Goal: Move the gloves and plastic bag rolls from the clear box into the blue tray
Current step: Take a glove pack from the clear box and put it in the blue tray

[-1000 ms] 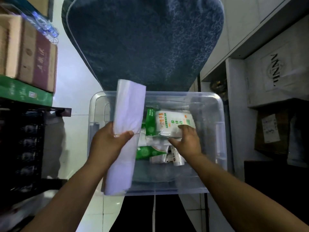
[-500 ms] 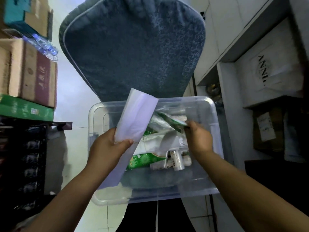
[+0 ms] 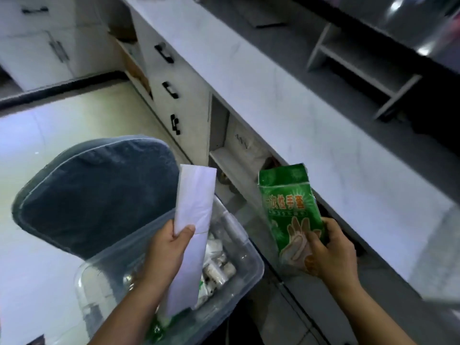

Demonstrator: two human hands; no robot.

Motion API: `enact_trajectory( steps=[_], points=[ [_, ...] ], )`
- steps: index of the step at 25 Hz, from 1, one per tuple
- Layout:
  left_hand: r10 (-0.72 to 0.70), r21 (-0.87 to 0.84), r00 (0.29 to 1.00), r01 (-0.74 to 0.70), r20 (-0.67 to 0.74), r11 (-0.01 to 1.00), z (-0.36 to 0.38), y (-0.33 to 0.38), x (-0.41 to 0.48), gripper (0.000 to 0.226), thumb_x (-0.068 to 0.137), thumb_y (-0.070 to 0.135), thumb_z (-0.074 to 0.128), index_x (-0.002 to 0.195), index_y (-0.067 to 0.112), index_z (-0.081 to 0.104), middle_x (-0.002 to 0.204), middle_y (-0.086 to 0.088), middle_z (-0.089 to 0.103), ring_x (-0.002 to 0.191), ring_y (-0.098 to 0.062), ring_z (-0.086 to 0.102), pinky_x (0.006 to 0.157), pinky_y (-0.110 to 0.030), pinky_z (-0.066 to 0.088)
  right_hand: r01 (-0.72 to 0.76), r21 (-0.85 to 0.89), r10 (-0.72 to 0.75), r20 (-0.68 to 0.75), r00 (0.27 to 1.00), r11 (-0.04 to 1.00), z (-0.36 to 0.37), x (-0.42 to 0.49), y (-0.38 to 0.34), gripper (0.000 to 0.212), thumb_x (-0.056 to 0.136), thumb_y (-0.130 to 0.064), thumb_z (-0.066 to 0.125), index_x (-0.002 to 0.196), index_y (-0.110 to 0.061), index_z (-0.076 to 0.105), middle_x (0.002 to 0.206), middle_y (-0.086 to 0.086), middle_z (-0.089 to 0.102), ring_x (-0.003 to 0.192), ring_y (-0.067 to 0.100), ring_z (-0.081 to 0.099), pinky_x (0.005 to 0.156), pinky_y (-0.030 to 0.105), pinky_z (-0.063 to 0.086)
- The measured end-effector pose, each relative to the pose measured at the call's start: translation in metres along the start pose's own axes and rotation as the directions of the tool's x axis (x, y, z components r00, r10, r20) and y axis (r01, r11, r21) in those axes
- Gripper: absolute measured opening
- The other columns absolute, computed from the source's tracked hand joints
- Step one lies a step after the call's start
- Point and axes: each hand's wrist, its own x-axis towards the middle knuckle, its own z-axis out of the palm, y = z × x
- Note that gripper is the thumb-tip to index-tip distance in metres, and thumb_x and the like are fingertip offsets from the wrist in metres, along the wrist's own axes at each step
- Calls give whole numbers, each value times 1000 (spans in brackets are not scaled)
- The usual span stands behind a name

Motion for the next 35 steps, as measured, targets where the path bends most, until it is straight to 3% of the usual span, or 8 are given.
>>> enact_trajectory(
  steps=[3,8,12,18,22,28,30,35],
  points=[
    [118,14,985,-121,128,993,43,34,-9,8,87,29,61,81,32,66,77,12,71,73,0,64,59,-25,48,-83,113,104,-202,974,990,-66,-14,19,23,83,-16,66,80,-34,53,66,-8,61,60,7,56,49,28,41],
    [178,64,930,-209,320,976,125,81,-43,9,87,27,62,81,21,64,76,9,67,74,-14,63,58,-26,44,-107,291,225,-411,884,951,-157,-50,56,20,83,-12,66,79,-30,59,71,-7,64,61,-2,57,53,16,43],
    [220,0,850,-251,478,968,205,143,-83,9,87,22,62,81,18,66,80,2,71,76,-16,65,64,-28,49,-77,457,330,-505,798,886,-234,-71,98,16,84,-14,66,81,-29,62,79,-3,69,71,9,64,63,29,49],
    [193,-121,631,-155,751,980,353,223,-151,8,86,17,62,90,10,65,81,-7,76,65,-14,71,50,-23,53,1,572,418,-601,681,820,-340,-80,175,12,86,-16,64,84,-28,65,74,-7,72,65,3,65,55,19,53],
    [151,-70,472,-185,869,980,454,241,-200,16,78,3,64,92,10,63,77,-3,76,66,-14,71,52,-22,52,-7,640,504,-599,622,768,-392,-86,227,7,87,-18,63,86,-25,65,82,1,73,73,17,69,63,33,57],
    [246,98,584,-494,774,864,537,251,-214,25,75,8,57,99,13,58,91,-9,66,79,-26,64,70,-34,52,-43,699,586,-562,584,713,-421,-94,270,9,86,-17,63,84,-26,64,84,4,73,77,24,69,66,39,58],
    [256,179,555,-611,792,771,549,242,-209,34,77,7,54,110,13,54,105,-11,64,93,-30,61,80,-36,50,-51,719,606,-543,582,693,-421,-94,280,10,86,-18,64,83,-27,65,82,3,73,77,24,70,64,38,58],
    [420,260,303,-953,855,158,556,205,-204,64,86,7,48,144,14,23,155,-9,21,142,-25,17,114,-33,18,-66,729,625,-533,571,681,-418,-92,288,14,85,-19,64,79,-32,65,77,-2,74,70,19,71,58,33,56]
  ],
)
